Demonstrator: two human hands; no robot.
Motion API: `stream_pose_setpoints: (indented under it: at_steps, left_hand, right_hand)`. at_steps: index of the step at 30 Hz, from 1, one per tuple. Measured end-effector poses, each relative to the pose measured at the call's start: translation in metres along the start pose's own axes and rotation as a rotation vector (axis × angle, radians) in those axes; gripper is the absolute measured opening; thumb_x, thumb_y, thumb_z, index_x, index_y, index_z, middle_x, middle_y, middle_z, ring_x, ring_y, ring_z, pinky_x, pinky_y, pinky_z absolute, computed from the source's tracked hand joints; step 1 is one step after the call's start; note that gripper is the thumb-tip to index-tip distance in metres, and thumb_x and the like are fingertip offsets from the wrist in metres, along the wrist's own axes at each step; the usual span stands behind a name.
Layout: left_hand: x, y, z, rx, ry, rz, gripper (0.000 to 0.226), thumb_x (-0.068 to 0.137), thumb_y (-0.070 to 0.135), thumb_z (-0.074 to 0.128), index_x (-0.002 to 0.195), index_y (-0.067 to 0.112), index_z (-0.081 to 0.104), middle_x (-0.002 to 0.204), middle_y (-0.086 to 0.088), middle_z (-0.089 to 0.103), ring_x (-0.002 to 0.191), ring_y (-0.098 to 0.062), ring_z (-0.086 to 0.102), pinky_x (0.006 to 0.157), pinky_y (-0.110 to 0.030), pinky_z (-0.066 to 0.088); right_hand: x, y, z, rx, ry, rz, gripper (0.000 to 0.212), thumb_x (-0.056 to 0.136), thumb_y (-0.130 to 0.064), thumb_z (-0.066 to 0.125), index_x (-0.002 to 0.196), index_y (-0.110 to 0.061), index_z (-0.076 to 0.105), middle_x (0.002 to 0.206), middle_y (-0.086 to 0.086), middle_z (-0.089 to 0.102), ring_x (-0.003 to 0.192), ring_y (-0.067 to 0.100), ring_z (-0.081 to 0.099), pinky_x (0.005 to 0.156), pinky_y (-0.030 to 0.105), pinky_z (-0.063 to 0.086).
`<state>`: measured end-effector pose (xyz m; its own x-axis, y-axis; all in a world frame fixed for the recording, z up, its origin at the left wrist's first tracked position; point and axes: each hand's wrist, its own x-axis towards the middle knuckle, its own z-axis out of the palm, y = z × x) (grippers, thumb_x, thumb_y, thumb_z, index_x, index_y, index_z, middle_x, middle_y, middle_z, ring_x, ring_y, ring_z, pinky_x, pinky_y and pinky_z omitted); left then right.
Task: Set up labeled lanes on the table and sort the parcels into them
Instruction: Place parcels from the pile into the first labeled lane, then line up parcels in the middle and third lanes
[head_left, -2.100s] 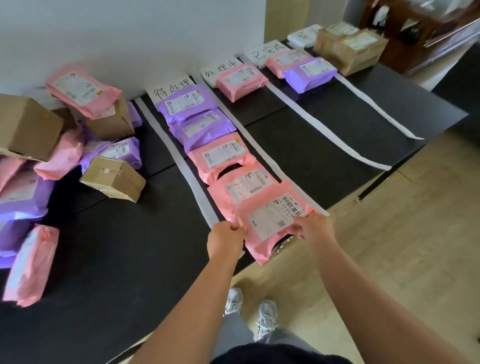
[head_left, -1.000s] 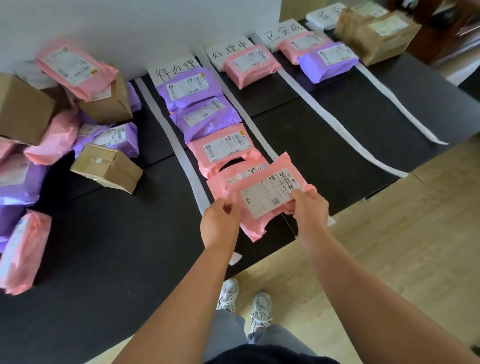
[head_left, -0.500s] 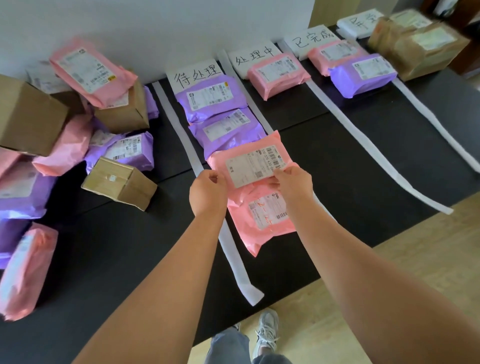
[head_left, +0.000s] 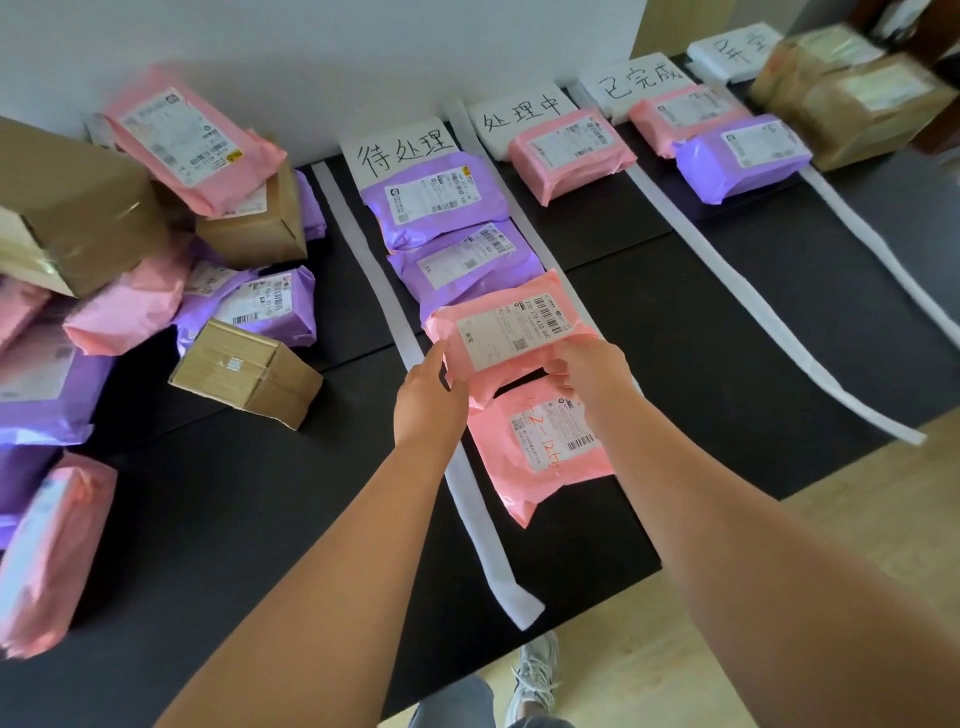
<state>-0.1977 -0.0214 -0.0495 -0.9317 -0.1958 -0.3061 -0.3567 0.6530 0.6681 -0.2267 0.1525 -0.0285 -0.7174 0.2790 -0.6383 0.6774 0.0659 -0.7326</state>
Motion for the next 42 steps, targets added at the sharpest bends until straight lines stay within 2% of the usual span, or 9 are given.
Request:
stream_pose_setpoints:
  at_steps: [2, 6, 10, 14, 20, 24, 31, 37, 42]
  left_hand:
    - [-0.005, 0.001, -0.002, -0.001, 0.0, -0.012, 0.049, 0.101, 0.03, 0.05, 0.149, 0.031, 0.037, 0.137, -0.002, 0.053, 0.109, -0.02, 0.06, 0.069, -0.022, 0.044]
    - [-0.023, 0.006, -0.01, 0.004, 0.019, -0.006, 0.05, 0.101, 0.025, 0.05, 0.15, 0.025, 0.037, 0.142, -0.007, 0.049, 0.12, -0.026, 0.056, 0.082, -0.03, 0.049]
    - [-0.049, 0.005, -0.021, -0.029, 0.064, -0.052, 0.051, 0.101, 0.028, 0.052, 0.15, 0.029, 0.036, 0.152, -0.004, 0.041, 0.13, -0.025, 0.052, 0.099, -0.039, 0.052]
    - [-0.078, -0.002, -0.041, -0.095, 0.124, -0.085, 0.05, 0.101, 0.026, 0.052, 0.149, 0.03, 0.037, 0.151, 0.0, 0.043, 0.125, -0.019, 0.055, 0.091, -0.028, 0.049]
    - [-0.111, -0.028, -0.085, -0.142, 0.243, -0.118, 0.043, 0.102, 0.025, 0.048, 0.146, 0.025, 0.044, 0.146, 0.0, 0.048, 0.122, -0.018, 0.056, 0.091, -0.031, 0.049]
    - [-0.12, -0.043, -0.118, -0.168, 0.308, -0.121, 0.04, 0.102, 0.025, 0.048, 0.143, 0.022, 0.047, 0.139, 0.0, 0.053, 0.119, -0.019, 0.055, 0.089, -0.027, 0.044]
    - [-0.11, -0.065, -0.194, -0.294, 0.407, -0.108, 0.042, 0.098, 0.021, 0.05, 0.14, 0.016, 0.05, 0.133, -0.005, 0.059, 0.117, -0.025, 0.058, 0.092, -0.032, 0.047]
    - [-0.084, -0.097, -0.271, -0.25, 0.412, -0.098, 0.045, 0.099, 0.025, 0.049, 0.143, 0.019, 0.043, 0.134, -0.001, 0.057, 0.118, -0.024, 0.056, 0.094, -0.035, 0.044]
    - [-0.049, -0.119, -0.317, -0.226, 0.366, -0.083, 0.044, 0.099, 0.022, 0.048, 0.143, 0.018, 0.043, 0.136, -0.003, 0.055, 0.12, -0.024, 0.054, 0.092, -0.033, 0.042]
  right_hand:
    - [-0.012, -0.008, -0.006, -0.079, -0.037, 0.114, 0.008, 0.09, -0.012, 0.062, 0.084, -0.014, 0.057, 0.087, 0.001, 0.061, 0.079, 0.014, 0.057, 0.088, 0.03, 0.053]
    - [-0.027, -0.002, -0.01, -0.006, 0.017, 0.073, 0.006, 0.095, -0.01, 0.056, 0.09, -0.012, 0.058, 0.077, 0.001, 0.06, 0.064, 0.013, 0.057, 0.064, 0.024, 0.052]
    - [-0.055, 0.003, -0.012, -0.126, 0.067, 0.039, 0.006, 0.097, -0.016, 0.058, 0.092, -0.012, 0.059, 0.078, 0.001, 0.065, 0.079, 0.015, 0.065, 0.089, 0.033, 0.058]
    - [-0.08, 0.0, -0.007, -0.175, 0.064, -0.001, 0.006, 0.097, -0.021, 0.06, 0.094, -0.016, 0.057, 0.09, 0.004, 0.069, 0.089, 0.018, 0.07, 0.09, 0.036, 0.057]
    - [-0.116, -0.011, 0.02, -0.251, -0.02, -0.113, 0.011, 0.098, -0.022, 0.059, 0.103, -0.012, 0.056, 0.096, 0.007, 0.069, 0.087, 0.018, 0.07, 0.087, 0.033, 0.058]
    - [-0.138, -0.023, 0.048, -0.265, -0.063, -0.133, 0.019, 0.098, -0.025, 0.06, 0.103, -0.007, 0.061, 0.096, 0.007, 0.072, 0.068, 0.014, 0.067, 0.056, 0.021, 0.052]
    - [-0.176, -0.041, 0.102, -0.178, -0.258, -0.308, 0.022, 0.096, -0.025, 0.062, 0.11, -0.009, 0.065, 0.099, 0.007, 0.071, 0.083, 0.019, 0.071, 0.075, 0.03, 0.056]
    - [-0.198, -0.066, 0.181, -0.144, -0.321, -0.336, 0.015, 0.094, -0.03, 0.065, 0.098, -0.015, 0.066, 0.101, 0.008, 0.072, 0.091, 0.021, 0.07, 0.085, 0.037, 0.058]
    - [-0.206, -0.073, 0.241, -0.103, -0.364, -0.298, 0.019, 0.093, -0.031, 0.066, 0.105, -0.016, 0.067, 0.106, 0.008, 0.07, 0.093, 0.021, 0.07, 0.09, 0.039, 0.055]
